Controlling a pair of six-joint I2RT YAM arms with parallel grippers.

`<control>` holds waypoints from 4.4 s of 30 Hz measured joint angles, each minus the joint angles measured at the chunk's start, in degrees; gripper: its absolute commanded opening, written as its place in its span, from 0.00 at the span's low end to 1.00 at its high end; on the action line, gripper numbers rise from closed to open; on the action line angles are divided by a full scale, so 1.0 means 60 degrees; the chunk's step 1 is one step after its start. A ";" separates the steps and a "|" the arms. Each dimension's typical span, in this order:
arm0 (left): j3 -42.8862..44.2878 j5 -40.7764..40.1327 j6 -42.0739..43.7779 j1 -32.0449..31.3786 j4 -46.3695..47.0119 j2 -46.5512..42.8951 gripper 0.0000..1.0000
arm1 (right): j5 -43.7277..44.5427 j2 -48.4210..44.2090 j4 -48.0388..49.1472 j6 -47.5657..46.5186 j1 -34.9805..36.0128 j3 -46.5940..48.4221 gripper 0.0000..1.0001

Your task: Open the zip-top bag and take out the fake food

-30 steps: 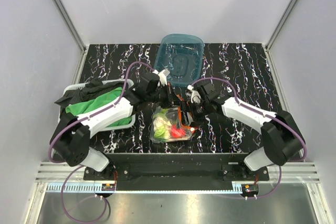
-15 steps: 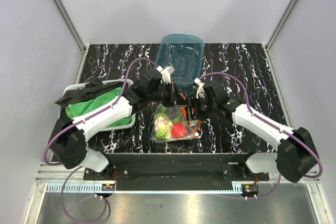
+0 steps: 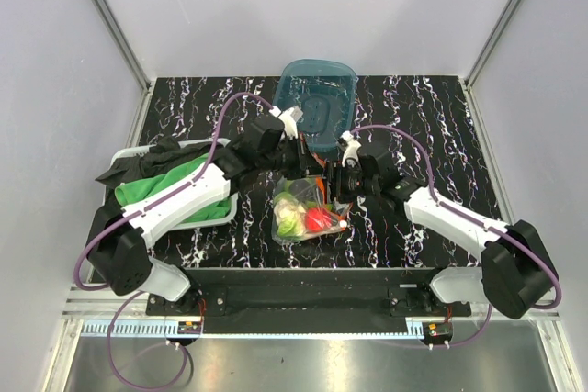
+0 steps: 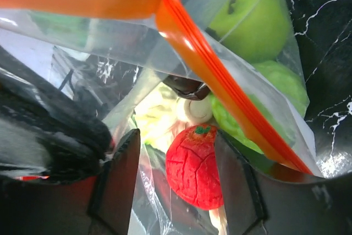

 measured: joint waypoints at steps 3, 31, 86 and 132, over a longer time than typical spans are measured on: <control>0.0051 -0.0124 0.0025 -0.0004 -0.0033 0.0084 0.00 | 0.0124 0.0113 0.0546 0.0200 0.0000 -0.0255 0.63; 0.0313 0.0233 0.0605 -0.0029 -0.0922 0.1129 0.00 | -0.1384 0.1603 -0.2382 -0.2065 -0.0226 0.0623 0.81; -0.0634 0.0215 0.3187 0.0780 -0.2962 -0.1843 0.00 | 0.4626 0.6750 -0.3319 -0.2517 -0.1719 0.8914 0.42; 0.0204 0.1264 0.3410 0.1362 -0.3508 -0.0965 0.00 | 0.1486 0.0583 -0.3869 -0.0998 0.0965 0.3639 0.45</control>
